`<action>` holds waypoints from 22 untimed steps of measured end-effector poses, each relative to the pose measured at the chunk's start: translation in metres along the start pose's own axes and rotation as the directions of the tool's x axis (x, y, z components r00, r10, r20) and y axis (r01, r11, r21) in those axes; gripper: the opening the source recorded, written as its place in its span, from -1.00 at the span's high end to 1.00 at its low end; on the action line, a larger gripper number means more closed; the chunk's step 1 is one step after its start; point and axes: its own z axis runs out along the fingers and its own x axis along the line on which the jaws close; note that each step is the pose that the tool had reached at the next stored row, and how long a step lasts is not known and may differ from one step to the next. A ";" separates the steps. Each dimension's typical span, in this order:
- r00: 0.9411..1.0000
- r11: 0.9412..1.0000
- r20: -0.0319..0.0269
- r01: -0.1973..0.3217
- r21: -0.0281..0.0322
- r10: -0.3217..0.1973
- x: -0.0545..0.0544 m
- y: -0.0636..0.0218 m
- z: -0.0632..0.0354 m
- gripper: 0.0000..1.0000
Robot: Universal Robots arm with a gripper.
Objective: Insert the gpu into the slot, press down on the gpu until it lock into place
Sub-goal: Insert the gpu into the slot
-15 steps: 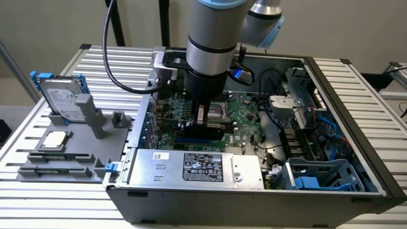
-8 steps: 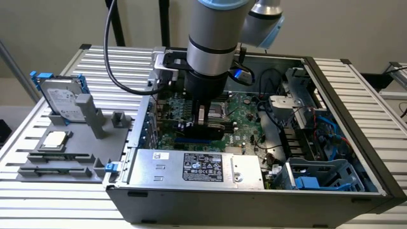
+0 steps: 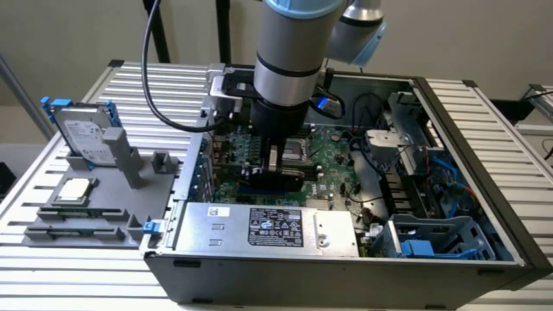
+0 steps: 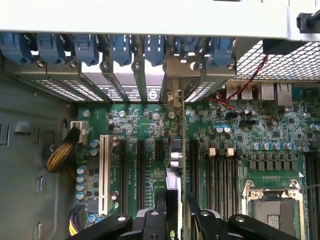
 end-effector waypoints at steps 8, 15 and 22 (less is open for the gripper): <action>1.000 1.000 0.000 0.001 -0.001 -0.001 0.000 -0.0001 0.0017 0.47; 1.000 1.000 0.000 0.001 -0.013 -0.001 -0.001 -0.0002 0.0022 0.47; 1.000 1.000 0.000 0.000 -0.019 0.000 -0.001 -0.0012 0.0020 0.47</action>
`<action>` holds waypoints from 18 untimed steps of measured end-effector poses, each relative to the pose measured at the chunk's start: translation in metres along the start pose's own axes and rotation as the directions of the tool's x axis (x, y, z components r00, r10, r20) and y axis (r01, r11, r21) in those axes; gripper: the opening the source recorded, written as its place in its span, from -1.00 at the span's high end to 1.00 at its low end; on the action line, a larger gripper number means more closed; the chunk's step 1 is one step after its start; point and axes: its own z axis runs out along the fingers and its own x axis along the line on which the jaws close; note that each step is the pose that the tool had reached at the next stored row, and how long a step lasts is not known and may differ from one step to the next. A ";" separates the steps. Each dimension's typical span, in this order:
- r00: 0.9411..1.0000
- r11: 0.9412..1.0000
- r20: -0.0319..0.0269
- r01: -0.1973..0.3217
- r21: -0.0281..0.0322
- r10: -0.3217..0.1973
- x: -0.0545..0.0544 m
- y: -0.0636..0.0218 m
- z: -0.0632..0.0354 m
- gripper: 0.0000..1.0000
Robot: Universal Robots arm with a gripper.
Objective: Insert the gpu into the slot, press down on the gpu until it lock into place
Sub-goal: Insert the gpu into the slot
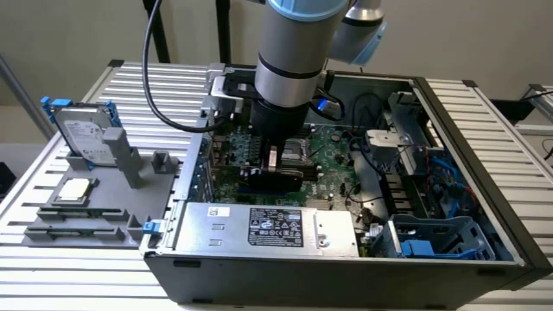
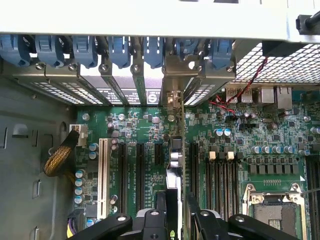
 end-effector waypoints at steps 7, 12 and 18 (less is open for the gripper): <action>1.000 1.000 0.000 0.000 0.000 0.000 -0.001 0.0000 0.0000 0.47; 1.000 1.000 0.000 0.000 0.000 0.000 -0.001 0.0000 0.0000 0.47; 1.000 1.000 0.000 0.000 0.000 0.000 -0.001 0.0000 0.0001 0.47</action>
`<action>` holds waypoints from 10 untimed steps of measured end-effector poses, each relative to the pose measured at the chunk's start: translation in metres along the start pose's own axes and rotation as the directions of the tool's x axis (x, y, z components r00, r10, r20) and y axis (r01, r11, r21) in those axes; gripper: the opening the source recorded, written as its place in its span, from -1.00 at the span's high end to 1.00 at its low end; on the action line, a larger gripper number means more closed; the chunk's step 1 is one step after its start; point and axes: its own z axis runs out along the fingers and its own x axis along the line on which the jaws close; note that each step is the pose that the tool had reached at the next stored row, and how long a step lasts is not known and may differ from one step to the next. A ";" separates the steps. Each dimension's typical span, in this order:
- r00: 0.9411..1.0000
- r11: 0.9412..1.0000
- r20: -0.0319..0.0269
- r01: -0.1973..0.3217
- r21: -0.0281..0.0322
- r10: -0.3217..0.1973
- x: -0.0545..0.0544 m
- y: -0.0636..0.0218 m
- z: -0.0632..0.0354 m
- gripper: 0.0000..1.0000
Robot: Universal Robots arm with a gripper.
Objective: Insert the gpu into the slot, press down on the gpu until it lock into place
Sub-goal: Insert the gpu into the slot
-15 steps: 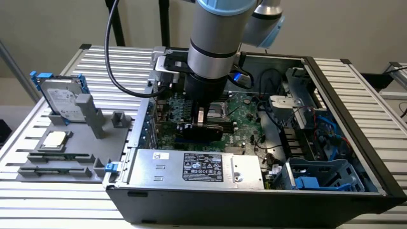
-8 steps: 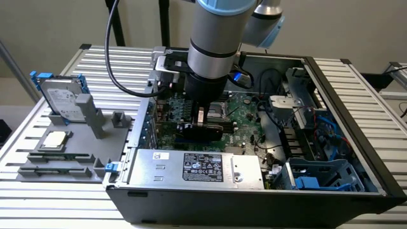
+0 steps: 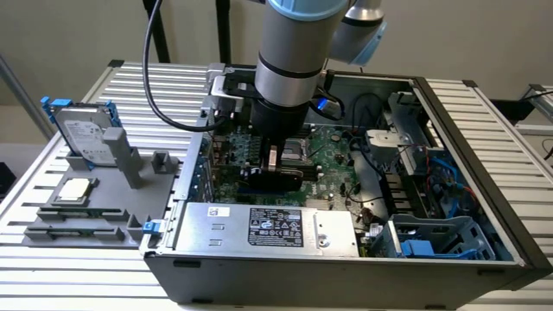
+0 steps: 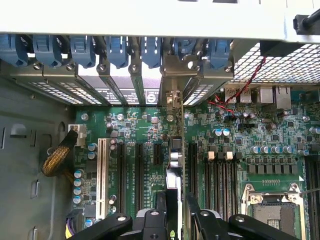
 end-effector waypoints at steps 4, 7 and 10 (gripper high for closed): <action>1.000 1.000 0.000 0.000 0.000 0.000 0.000 0.0000 0.0004 0.47; 1.000 1.000 0.000 0.000 0.000 0.000 0.000 -0.0001 0.0007 0.47; 1.000 1.000 0.000 0.000 0.000 0.000 0.000 -0.0002 0.0016 0.47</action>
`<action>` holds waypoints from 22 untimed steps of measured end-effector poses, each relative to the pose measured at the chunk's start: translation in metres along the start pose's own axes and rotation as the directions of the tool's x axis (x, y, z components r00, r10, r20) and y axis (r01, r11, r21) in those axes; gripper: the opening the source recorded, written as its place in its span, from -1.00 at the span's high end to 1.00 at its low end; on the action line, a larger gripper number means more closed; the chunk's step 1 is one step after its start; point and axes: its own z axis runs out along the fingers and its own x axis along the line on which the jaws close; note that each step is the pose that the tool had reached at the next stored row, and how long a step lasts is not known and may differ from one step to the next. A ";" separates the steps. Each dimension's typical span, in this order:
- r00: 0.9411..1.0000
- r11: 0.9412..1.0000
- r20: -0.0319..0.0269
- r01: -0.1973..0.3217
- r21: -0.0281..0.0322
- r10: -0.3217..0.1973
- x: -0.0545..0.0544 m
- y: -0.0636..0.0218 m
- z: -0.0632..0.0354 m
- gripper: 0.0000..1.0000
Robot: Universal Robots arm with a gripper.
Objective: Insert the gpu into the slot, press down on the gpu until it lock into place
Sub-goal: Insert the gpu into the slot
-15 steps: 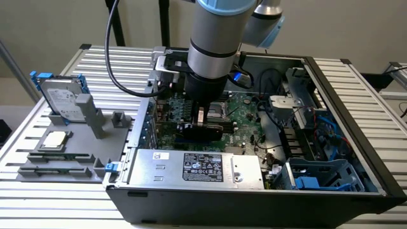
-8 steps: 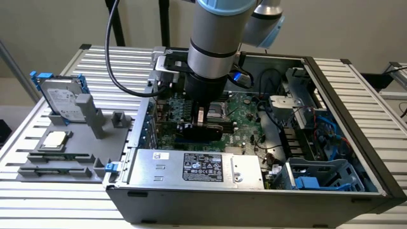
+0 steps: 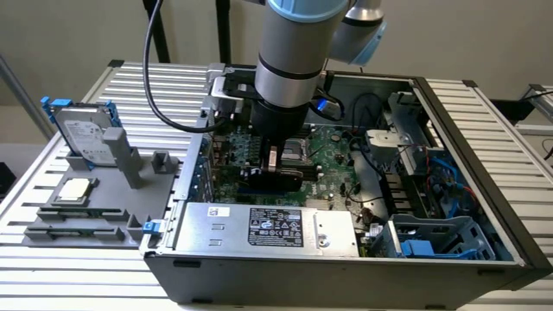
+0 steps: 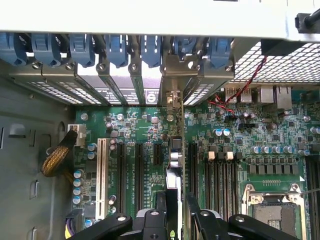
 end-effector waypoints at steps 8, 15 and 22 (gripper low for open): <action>1.000 1.000 0.000 0.000 0.000 0.000 0.000 -0.0002 0.0021 0.47; 1.000 1.000 0.000 0.000 0.000 0.000 0.000 -0.0003 0.0031 0.47; 1.000 1.000 0.000 0.000 0.000 0.000 0.000 -0.0003 0.0038 0.47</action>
